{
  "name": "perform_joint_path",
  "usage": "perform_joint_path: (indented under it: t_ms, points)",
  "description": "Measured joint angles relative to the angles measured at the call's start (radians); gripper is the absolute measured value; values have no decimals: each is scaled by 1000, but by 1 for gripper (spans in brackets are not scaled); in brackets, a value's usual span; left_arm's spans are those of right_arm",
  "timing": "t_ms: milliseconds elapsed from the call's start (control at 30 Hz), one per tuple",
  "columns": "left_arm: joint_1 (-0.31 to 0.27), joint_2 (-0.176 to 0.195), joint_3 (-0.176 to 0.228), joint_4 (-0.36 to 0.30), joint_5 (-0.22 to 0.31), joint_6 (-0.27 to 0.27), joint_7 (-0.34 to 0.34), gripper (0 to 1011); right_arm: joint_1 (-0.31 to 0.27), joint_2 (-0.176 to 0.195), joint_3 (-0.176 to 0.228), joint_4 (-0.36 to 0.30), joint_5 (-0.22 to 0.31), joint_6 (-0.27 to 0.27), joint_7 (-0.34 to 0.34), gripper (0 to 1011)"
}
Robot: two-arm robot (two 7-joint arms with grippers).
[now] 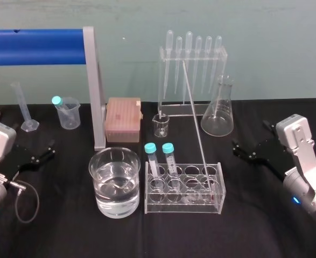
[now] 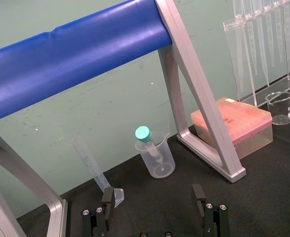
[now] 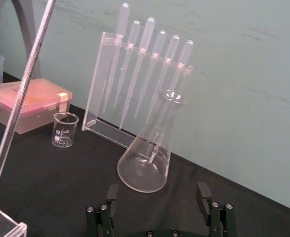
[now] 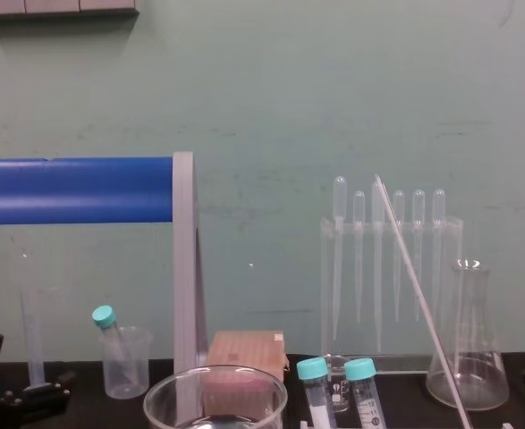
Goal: Hold the thermometer with one hand and immerse one end into the beaker, then reinsert it into the test tube rack.
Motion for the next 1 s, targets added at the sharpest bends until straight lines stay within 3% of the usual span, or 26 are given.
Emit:
perform_joint_path:
  t_ms: [367,700,1000]
  points:
    - [0,0,0,0,0,0,0,1008,-51,-13,90,-73,35,-20,-20,1003]
    - [0,0,0,0,0,0,0,1008,-118,-28,182,-226,141,-51,21,1003]
    - [0,0,0,0,0,0,0,1008,-119,-67,187,-293,196,-84,108,1003]
